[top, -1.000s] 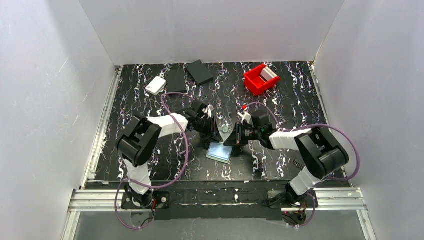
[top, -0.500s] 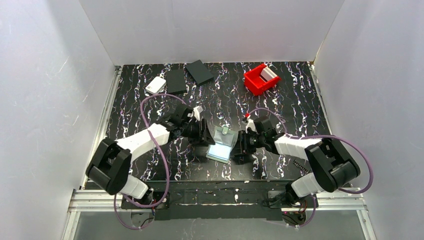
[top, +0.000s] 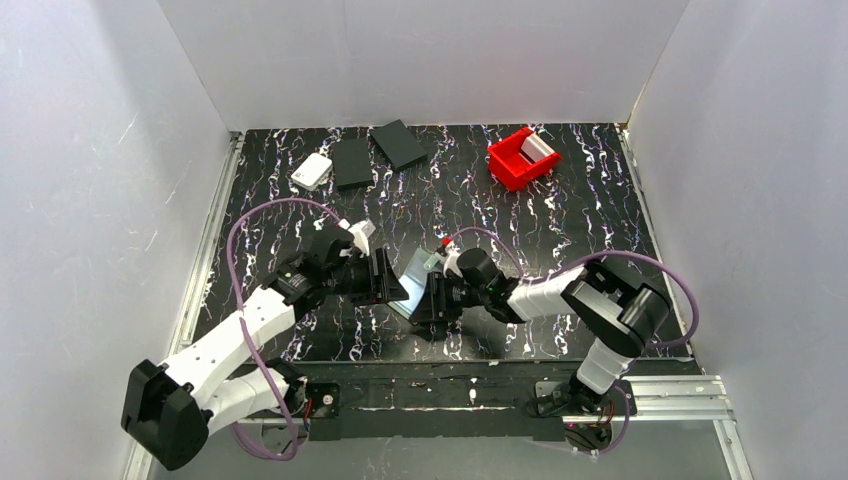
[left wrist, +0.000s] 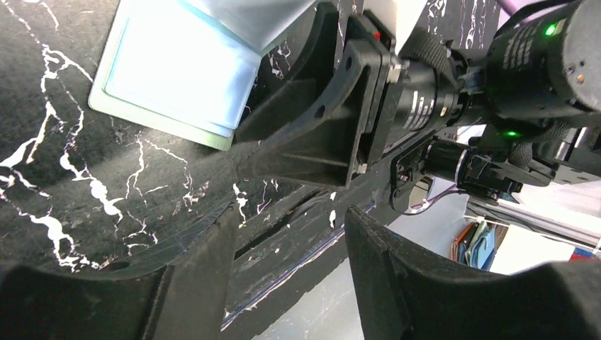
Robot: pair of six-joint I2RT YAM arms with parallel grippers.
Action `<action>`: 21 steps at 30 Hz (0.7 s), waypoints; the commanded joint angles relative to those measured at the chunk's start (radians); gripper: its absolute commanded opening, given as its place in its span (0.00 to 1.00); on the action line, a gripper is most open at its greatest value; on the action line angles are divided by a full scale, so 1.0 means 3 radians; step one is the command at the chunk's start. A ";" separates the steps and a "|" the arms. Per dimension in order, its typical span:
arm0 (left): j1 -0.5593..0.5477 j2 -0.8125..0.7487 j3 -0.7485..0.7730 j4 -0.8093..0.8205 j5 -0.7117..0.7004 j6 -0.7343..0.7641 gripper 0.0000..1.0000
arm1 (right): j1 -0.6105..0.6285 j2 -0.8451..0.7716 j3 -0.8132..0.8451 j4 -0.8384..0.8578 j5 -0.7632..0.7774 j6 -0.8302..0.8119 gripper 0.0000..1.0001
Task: Put the credit cards into the card holder
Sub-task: Adjust the card holder at the center of the board.
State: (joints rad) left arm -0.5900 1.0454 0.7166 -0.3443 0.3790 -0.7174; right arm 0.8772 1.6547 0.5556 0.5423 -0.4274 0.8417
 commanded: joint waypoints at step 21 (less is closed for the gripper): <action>0.0034 0.1159 0.0058 0.0750 0.0095 -0.0308 0.33 | -0.0619 0.0058 0.0935 -0.0746 -0.0366 -0.0818 0.25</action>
State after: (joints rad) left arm -0.5884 1.3373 0.6590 -0.1379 0.4271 -0.8452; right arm 0.7258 1.6161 0.7784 0.2928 -0.4892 0.6365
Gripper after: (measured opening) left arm 0.368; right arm 0.278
